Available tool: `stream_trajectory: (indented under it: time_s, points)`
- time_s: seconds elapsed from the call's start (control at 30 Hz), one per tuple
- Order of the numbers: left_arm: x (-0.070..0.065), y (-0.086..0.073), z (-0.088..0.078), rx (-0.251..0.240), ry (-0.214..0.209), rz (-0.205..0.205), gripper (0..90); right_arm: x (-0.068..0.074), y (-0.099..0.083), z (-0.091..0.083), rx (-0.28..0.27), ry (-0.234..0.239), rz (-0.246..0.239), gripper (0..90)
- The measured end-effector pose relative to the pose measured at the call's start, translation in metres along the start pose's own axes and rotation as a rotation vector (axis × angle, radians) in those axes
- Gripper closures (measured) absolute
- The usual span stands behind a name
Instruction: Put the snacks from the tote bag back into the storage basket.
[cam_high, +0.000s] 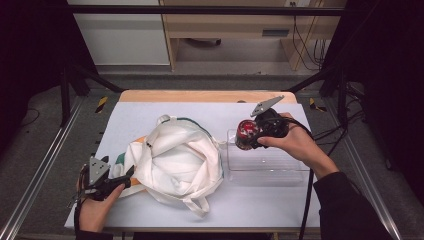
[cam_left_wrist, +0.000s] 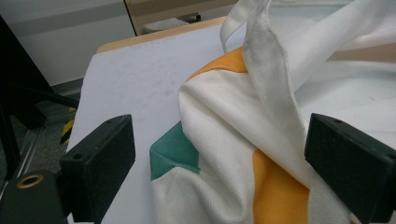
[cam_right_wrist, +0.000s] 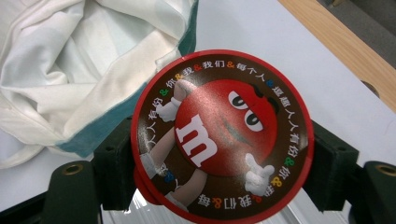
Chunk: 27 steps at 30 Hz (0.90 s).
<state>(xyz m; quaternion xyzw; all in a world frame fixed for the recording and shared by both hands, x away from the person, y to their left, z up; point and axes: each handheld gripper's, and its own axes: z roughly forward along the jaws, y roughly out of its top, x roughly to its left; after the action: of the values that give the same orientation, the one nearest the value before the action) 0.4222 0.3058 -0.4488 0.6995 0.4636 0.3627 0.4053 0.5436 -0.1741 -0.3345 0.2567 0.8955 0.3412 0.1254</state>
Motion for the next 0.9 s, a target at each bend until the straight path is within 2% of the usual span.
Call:
stream_trajectory:
  time_s: [0.27,0.5,0.63,0.9]
  points:
    - [0.000,0.000,0.000,0.004,0.001,0.005,8.7,-0.010,-0.002,0.007,0.017,0.005,0.012,26.2]
    - [0.001,0.000,0.000,0.002,0.003,0.002,8.7,-0.017,-0.004,0.018,0.030,0.010,-0.002,26.2]
    - [0.001,0.000,-0.001,-0.002,0.003,0.001,8.7,-0.016,-0.002,0.022,0.035,0.010,0.001,26.2]
    - [0.002,0.000,-0.001,-0.005,0.004,0.000,8.8,-0.013,0.000,0.031,0.044,0.017,-0.031,26.2]
